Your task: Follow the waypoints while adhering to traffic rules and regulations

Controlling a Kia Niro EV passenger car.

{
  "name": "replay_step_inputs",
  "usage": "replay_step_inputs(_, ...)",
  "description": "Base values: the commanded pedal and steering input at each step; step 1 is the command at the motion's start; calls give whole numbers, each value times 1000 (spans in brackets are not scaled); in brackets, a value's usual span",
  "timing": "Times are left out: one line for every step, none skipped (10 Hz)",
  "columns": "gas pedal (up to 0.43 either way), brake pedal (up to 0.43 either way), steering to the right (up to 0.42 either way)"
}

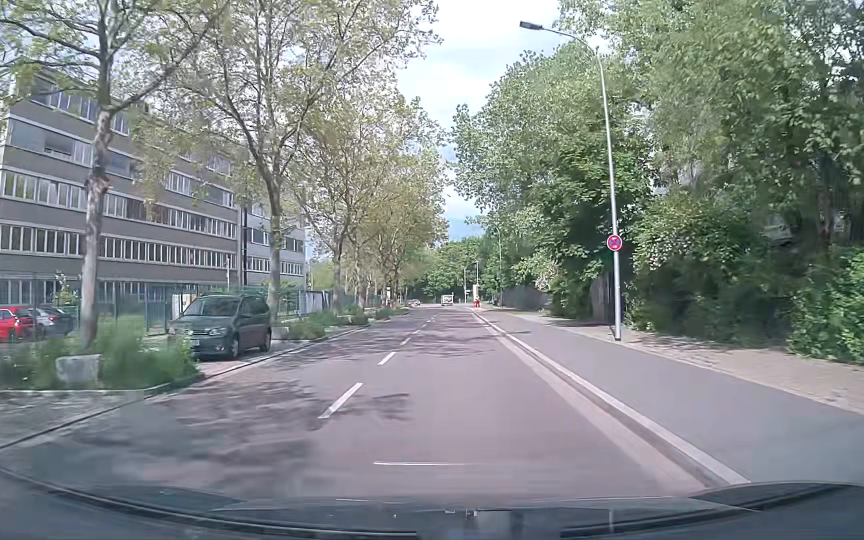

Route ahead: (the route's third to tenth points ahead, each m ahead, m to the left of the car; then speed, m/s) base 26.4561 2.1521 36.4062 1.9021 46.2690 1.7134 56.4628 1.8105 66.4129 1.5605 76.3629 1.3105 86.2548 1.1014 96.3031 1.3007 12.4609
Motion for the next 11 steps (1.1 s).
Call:
replay_step_inputs(59, 0, -1)
replay_step_inputs(59, 0, 0)
replay_step_inputs(59, 0, 0)
replay_step_inputs(59, 0, 0)
replay_step_inputs(59, 0, 0)
replay_step_inputs(59, 0, 0)
replay_step_inputs(59, 0, 0)
replay_step_inputs(59, 0, 2)
replay_step_inputs(59, 0, 3)
replay_step_inputs(59, 0, 3)
replay_step_inputs(59, 0, 3)
